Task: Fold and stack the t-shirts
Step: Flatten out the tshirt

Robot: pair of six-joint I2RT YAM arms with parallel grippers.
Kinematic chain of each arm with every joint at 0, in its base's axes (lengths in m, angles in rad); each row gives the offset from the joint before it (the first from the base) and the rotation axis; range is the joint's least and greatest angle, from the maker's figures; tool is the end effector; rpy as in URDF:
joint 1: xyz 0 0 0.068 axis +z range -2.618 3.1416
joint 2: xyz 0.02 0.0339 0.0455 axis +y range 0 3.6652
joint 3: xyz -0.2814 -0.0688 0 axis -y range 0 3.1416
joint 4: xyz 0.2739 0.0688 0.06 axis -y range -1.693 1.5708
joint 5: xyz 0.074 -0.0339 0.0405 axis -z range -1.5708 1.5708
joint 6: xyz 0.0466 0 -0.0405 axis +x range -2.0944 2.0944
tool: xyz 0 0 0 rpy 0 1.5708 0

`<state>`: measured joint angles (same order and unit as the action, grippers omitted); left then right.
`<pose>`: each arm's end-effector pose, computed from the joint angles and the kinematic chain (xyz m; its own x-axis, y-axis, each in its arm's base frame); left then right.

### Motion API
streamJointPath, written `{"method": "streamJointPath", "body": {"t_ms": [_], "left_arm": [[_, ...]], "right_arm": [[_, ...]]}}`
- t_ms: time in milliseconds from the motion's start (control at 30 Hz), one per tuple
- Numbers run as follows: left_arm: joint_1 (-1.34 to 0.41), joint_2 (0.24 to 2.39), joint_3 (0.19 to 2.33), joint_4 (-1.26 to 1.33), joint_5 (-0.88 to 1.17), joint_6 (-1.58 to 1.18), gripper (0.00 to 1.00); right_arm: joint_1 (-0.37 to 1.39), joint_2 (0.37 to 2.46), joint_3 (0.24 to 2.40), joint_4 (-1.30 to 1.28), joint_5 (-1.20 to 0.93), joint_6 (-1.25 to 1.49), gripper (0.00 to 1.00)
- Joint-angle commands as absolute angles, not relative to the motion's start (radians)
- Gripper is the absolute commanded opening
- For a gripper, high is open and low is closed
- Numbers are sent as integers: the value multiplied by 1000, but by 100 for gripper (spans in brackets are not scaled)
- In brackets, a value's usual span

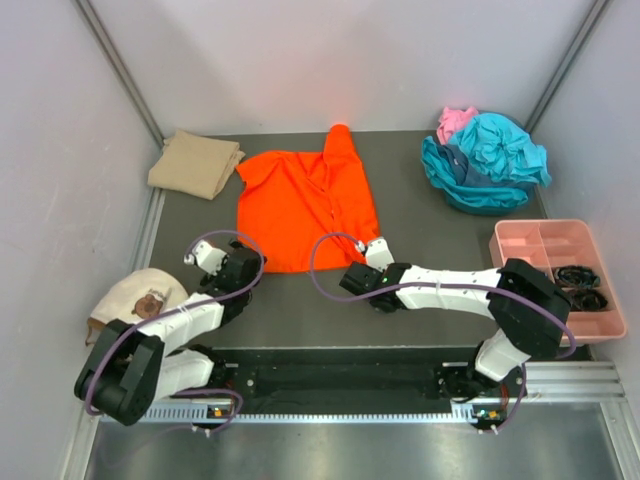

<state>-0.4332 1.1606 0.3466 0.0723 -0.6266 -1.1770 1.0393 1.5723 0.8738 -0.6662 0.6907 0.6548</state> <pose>0.2128 -0.0683 0.1381 -0.1869 -0.7377 -0.6487 -0.5863 0.6136 -0.5289 0.1732 0.2360 0.1571 -0.7579 -0.3629 -0.5421 -0.1725 0.9129 -0.3700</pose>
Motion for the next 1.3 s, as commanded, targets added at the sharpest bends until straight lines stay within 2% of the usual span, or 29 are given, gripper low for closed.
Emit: {"method": "streamJointPath", "body": {"t_ms": [0, 367, 600, 733, 833, 1000, 1067, 1133, 1267], "left_arm": [[-434, 1132, 388, -23, -715, -1164, 99], [-434, 1227, 399, 47, -644, -1163, 98], [-434, 1330, 451, 61, -612, -1146, 76], [-433, 1350, 474, 40, -598, -1135, 55], [-434, 1341, 480, 9, -600, -1131, 47], [-434, 1304, 495, -99, -597, -1127, 48], [-434, 1279, 500, -136, -595, -1127, 51], [-433, 1246, 499, -179, -594, -1131, 59], [-434, 1187, 486, -247, -604, -1131, 65]], "right_arm": [[1035, 1552, 913, -652, 696, 653, 0], [1035, 1552, 913, -660, 696, 657, 0], [1035, 1549, 916, -670, 704, 661, 0], [1034, 1549, 916, -672, 710, 666, 0], [1035, 1551, 917, -669, 704, 667, 0], [1035, 1560, 914, -661, 698, 667, 0], [1035, 1563, 914, -657, 696, 666, 0], [1035, 1565, 914, -653, 695, 666, 0], [1035, 1568, 914, -650, 693, 666, 0]]}}
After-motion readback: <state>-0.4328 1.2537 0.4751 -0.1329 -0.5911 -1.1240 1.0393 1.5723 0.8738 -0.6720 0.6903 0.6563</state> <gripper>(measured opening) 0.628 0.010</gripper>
